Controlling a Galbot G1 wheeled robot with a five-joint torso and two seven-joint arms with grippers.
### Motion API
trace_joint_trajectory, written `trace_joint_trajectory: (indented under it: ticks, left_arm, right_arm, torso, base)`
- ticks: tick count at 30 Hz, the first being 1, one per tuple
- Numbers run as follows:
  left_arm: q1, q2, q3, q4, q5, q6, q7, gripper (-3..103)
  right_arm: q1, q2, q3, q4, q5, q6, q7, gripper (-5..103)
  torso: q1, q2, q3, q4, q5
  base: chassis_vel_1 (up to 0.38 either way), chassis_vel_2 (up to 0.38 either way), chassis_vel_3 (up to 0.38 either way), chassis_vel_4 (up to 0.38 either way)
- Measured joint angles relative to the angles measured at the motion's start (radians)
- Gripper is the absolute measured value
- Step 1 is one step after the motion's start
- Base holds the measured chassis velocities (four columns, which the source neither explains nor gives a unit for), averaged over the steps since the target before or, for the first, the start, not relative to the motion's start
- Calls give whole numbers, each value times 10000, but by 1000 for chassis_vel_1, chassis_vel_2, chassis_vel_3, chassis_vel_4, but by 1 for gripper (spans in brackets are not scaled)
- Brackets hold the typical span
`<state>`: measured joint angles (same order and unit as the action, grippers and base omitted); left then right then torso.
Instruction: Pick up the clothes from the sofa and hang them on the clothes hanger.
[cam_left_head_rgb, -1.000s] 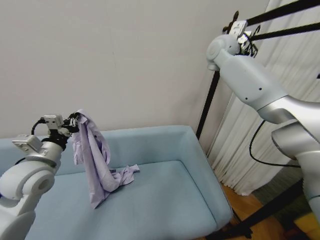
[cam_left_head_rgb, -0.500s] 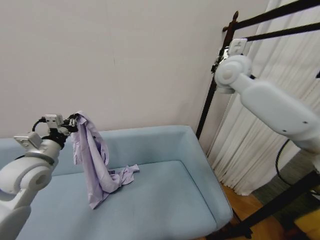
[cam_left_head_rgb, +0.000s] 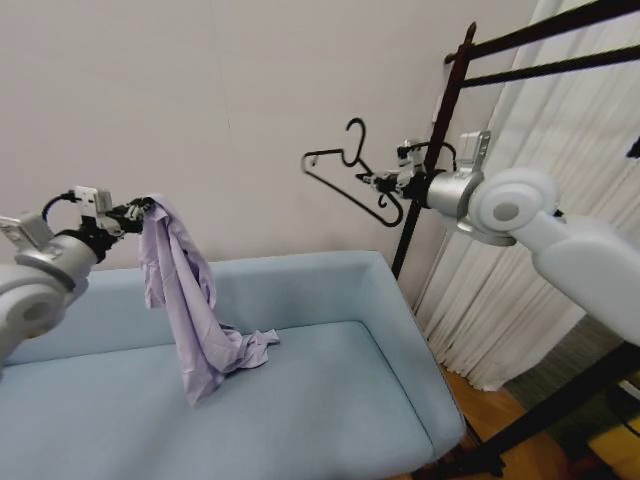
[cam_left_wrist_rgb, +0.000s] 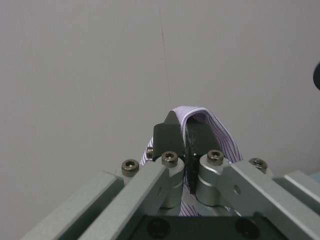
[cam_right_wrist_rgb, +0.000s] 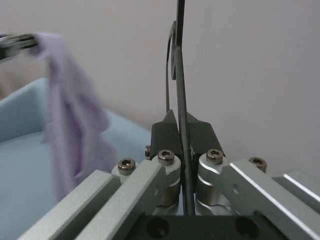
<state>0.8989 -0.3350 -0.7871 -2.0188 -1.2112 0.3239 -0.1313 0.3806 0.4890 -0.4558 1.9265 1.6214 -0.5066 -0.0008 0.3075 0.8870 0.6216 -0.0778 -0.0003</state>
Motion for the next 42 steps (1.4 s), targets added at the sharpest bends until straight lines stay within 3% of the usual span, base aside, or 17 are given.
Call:
trace_joint_trajectory:
  ticks: [3,7,10,20,33,42]
  left_arm:
    - [-148,236,-85,331,-232,26,362,1]
    - [-214,315,-115,546,-600,-75,606,1]
    - [-301,369,-98,610,-772,-167,800,1]
    - [-340,614,-74,490,-1160,-263,983,1]
    - [-384,913,-124,328,-1296,-267,970,1]
    - [-257,744,-243,-70,-1284,-227,895,1]
  right_arm:
    - [-86,-335,-159,712,-20,216,-1841,2]
    - [-239,-217,-133,1343,-20,527,-2190,2]
    - [-258,69,-83,1677,-3,578,-1979,2]
    - [-876,1983,-127,2156,-346,811,467,2]
    - [-1407,3268,-480,1840,-962,963,1530,2]
    - [-885,4273,-548,1088,-1116,1107,2004,2]
  torso:
    - [-1,1,0,-4,3]
    - [0,0,1,-1,1]
    - [0,0,1,0,1]
    - [2,-2,2,1,0]
    - [1,-2,2,-2,2]
    - [1,-2,2,0,2]
  base:
    - [0,0,0,0]
    - [0,0,0,0]
    - [0,0,0,0]
    - [0,0,0,0]
    - [0,0,0,0]
    - [0,0,0,0]
